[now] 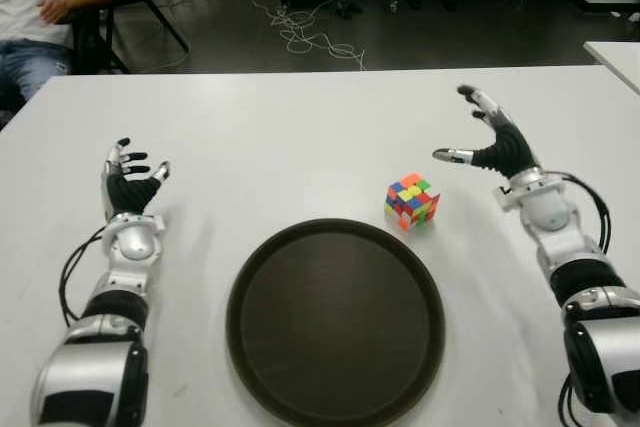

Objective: Pick up the Rubik's Cube and put it in the plate

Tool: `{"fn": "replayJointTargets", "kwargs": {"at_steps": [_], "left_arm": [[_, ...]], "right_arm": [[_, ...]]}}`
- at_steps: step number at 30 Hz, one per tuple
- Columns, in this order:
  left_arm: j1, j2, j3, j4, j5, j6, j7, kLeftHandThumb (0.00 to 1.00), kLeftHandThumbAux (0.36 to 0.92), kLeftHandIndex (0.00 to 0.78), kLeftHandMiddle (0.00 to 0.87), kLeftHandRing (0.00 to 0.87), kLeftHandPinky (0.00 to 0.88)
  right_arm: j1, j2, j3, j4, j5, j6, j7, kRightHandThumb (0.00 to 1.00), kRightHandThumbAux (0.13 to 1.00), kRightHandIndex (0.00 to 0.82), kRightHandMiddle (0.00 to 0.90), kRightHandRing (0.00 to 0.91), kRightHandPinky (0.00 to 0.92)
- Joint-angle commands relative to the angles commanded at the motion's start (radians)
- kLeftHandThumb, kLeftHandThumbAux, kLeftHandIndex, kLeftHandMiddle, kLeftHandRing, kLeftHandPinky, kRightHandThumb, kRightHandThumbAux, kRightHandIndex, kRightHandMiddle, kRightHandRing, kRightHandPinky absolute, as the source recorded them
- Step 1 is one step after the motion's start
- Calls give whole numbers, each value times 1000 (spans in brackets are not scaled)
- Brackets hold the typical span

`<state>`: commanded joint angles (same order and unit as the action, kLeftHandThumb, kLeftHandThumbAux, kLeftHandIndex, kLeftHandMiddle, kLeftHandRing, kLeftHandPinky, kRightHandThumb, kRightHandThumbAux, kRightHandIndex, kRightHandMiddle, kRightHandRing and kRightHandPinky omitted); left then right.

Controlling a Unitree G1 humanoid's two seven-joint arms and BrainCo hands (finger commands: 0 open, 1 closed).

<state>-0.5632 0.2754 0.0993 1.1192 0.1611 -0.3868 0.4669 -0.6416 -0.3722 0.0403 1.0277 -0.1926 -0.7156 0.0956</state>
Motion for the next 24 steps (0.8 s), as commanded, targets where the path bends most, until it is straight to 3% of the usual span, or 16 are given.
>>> {"fn": "replayJointTargets", "kwargs": {"at_steps": [5, 11, 24], "left_arm": [[-1, 0, -6, -3, 9, 18, 12, 112, 776, 133, 219, 256, 316], [-3, -4, -7, -6, 9, 25, 17, 130, 775, 137, 220, 260, 338], [-3, -8, -6, -12, 6, 30, 25, 152, 760, 139, 212, 245, 314]], "right_arm": [[-15, -32, 47, -27, -73, 27, -9, 0, 618, 13, 11, 2, 16], [-24, -56, 86, -58, -135, 56, -21, 0, 573, 5, 11, 21, 32], [-60, -97, 188, -110, -256, 111, 12, 0, 545, 0, 68, 72, 49]]}}
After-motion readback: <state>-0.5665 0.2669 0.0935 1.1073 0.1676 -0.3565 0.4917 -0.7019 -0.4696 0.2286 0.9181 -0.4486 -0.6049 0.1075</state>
